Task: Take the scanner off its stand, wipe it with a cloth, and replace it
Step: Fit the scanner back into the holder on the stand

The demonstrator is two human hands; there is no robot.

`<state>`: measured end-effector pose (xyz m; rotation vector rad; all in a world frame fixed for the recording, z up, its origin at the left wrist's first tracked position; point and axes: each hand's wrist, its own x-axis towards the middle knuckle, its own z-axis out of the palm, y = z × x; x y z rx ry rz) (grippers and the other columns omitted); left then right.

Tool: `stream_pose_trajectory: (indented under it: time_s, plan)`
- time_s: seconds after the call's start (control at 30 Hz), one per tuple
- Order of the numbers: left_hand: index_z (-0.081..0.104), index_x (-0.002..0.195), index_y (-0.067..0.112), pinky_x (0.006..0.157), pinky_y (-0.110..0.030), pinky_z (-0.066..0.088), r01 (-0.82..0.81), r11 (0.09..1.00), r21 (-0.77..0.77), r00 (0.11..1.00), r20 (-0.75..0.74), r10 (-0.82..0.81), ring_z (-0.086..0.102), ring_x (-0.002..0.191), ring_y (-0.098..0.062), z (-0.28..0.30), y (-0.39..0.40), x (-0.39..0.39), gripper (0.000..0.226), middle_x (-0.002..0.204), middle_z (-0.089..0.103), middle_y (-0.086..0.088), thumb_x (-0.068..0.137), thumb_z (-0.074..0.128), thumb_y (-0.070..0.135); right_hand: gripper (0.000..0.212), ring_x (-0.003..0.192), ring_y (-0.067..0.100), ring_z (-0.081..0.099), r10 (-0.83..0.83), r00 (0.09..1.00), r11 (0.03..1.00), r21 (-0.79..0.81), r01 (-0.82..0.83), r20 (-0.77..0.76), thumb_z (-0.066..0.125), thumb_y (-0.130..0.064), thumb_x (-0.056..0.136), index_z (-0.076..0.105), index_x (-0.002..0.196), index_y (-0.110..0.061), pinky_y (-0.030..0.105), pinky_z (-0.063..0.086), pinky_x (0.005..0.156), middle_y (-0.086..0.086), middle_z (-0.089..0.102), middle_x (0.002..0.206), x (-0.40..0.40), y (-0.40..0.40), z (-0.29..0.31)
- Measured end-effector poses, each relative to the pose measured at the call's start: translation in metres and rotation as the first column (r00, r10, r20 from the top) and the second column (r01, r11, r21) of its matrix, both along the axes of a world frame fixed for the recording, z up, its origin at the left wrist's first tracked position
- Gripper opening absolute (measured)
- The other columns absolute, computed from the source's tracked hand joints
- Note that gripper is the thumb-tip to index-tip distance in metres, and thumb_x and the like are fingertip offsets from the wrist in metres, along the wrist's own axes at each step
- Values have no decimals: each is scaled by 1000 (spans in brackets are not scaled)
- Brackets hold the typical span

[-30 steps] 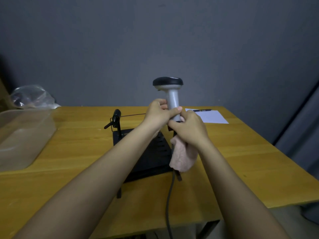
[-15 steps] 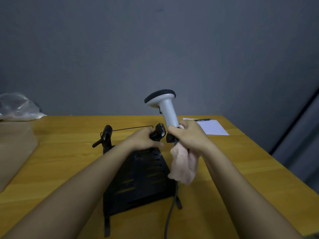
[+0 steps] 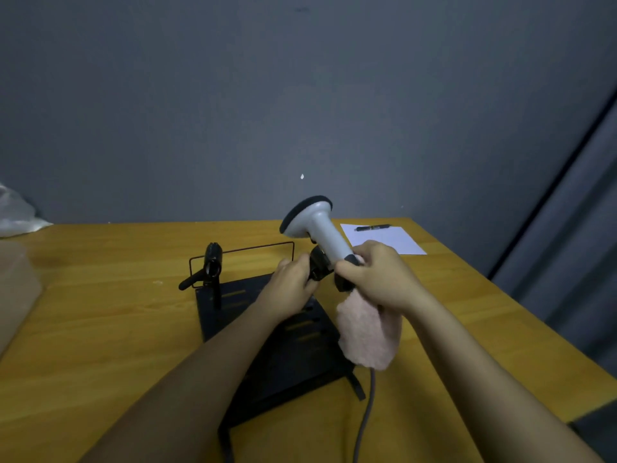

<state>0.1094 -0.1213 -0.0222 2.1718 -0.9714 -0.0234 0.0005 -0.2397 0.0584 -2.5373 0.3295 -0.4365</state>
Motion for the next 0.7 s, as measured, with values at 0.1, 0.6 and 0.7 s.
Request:
stream_pose_trajectory:
  time_s: [0.1,0.6,0.7]
  plan:
    - [44,105,13,76,-43,47,-5,1000,-2,1000,22,5,45,92,-24,0,2,1,15,95,57,-14,93,49,20,40,54,20,40,-49,999,981,-186,50,14,58,-38,82,42,61,-9,34,30,50,3,43,72,-7,8,-6]
    - [45,103,4,78,-46,45,17,999,29,998,62,-19,45,100,-32,4,6,1,15,97,58,-19,91,47,13,47,71,26,57,-27,1000,997,-70,28,10,54,-54,83,66,78,-9,44,48,63,9,56,84,2,8,-36]
    - [45,105,5,79,-48,46,21,998,61,997,75,-26,45,100,-31,5,7,5,16,97,59,-19,91,46,12,51,67,29,56,-28,999,999,-41,29,24,56,-56,82,67,77,-6,44,46,59,11,57,78,5,9,-36]
